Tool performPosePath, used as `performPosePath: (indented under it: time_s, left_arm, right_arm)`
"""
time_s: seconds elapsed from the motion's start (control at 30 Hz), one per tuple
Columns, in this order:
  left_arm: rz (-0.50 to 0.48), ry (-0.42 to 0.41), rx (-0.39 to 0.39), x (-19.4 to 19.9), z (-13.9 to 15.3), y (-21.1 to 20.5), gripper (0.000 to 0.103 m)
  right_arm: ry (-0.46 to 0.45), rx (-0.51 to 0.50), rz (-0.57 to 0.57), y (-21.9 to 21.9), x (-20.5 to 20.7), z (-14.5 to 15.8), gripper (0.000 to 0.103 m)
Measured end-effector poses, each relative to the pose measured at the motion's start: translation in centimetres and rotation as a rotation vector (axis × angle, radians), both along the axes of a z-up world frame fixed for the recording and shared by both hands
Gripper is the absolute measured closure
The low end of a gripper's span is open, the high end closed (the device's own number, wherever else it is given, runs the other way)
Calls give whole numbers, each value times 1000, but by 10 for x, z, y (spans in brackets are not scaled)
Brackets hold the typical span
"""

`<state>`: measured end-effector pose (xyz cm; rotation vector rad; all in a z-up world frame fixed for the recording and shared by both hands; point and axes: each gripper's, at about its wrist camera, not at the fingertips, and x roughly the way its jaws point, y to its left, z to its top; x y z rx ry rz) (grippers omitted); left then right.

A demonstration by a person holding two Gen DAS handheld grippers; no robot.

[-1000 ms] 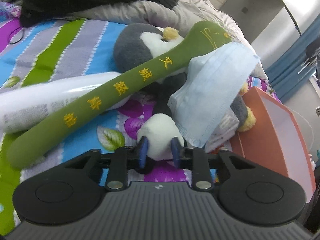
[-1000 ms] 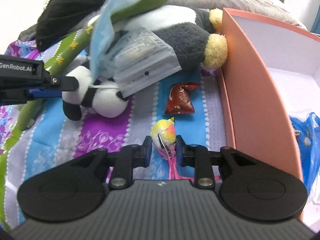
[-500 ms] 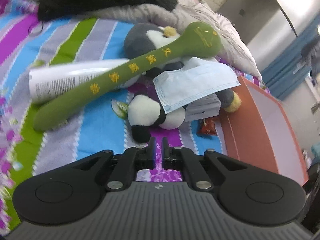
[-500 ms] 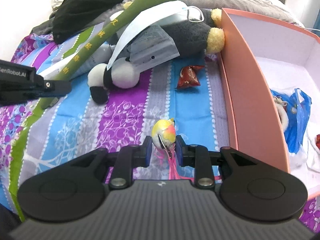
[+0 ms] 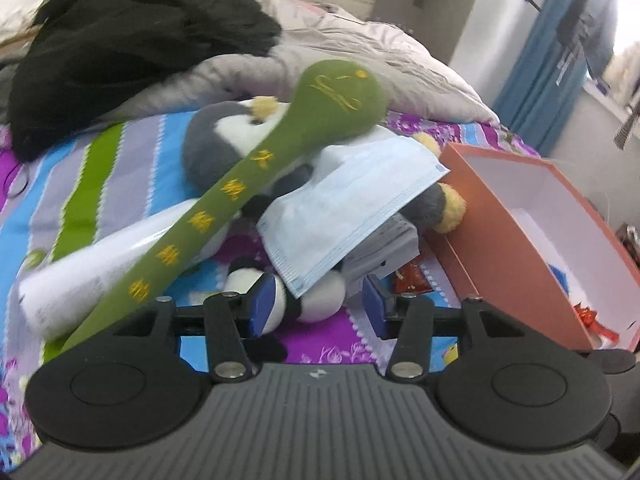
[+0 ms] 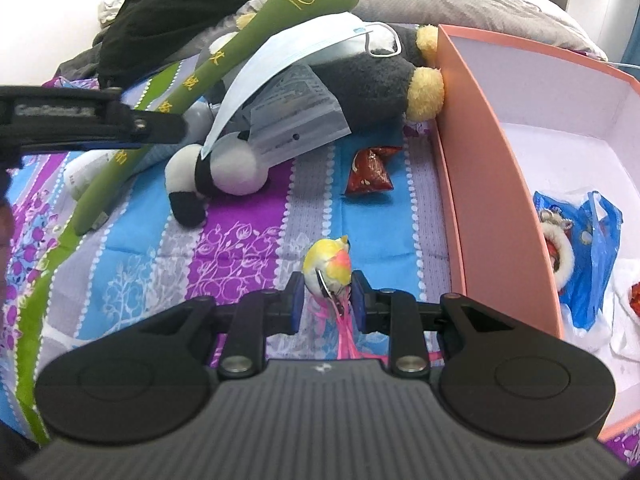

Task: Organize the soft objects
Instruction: 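Lower left gripper toward the blue face mask on the plush while right holds the bird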

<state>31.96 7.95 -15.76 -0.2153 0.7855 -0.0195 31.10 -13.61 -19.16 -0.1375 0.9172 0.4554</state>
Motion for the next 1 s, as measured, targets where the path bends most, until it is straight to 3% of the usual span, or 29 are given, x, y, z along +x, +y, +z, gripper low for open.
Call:
performPosePath:
  time_s: [0.1,0.47,0.57,0.6,0.67,0.73,0.93,0.97,1.0]
  left_arm:
    - [-35,-16,40,14,-4,-12,38]
    - [-63,-92,263,61,-12,-37,37]
    - [-80,-95,274,66,-10,-39,47]
    - [-84,-101,285,66,-8,-41,58]
    - [-81,-89,289,68,-9,-42,63]
    - [-76,-71,284,71,-12,-41,75]
    - [-136,-91,236,59,-7,-47,72]
    - [-161,-86,243,58,-8,-50,68]
    - [-178,-81,251,58,-10,-54,57]
  right_arm:
    - [5,3,-2,1,7,-2,75]
    - [2,24,-5,-4,22,-1,75]
    - [-3,25,3,-4,23,0,75]
    - [-4,30,2,-5,23,1,75]
    - [-6,36,-2,-5,24,2,75]
    - [-8,45,-4,-6,23,4,75]
    - [-13,60,-9,-9,21,7,75]
    - [-13,57,-8,-9,21,7,75]
    - [-12,56,-8,-9,22,6,75]
